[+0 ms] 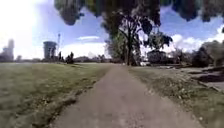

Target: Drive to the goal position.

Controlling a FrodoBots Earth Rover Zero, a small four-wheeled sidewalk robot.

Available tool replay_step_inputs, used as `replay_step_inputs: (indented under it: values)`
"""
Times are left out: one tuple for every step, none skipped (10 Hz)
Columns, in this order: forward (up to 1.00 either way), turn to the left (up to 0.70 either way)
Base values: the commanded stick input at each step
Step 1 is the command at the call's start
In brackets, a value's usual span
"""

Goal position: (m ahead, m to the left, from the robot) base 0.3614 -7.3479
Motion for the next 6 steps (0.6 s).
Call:
replay_step_inputs:
  values:
    - [1.0, 0.0]
    - [1.0, 0.0]
    - [1.0, 0.0]
    - [1.0, 0.0]
    - [1.0, 0.0]
    - [1.0, 0.0]
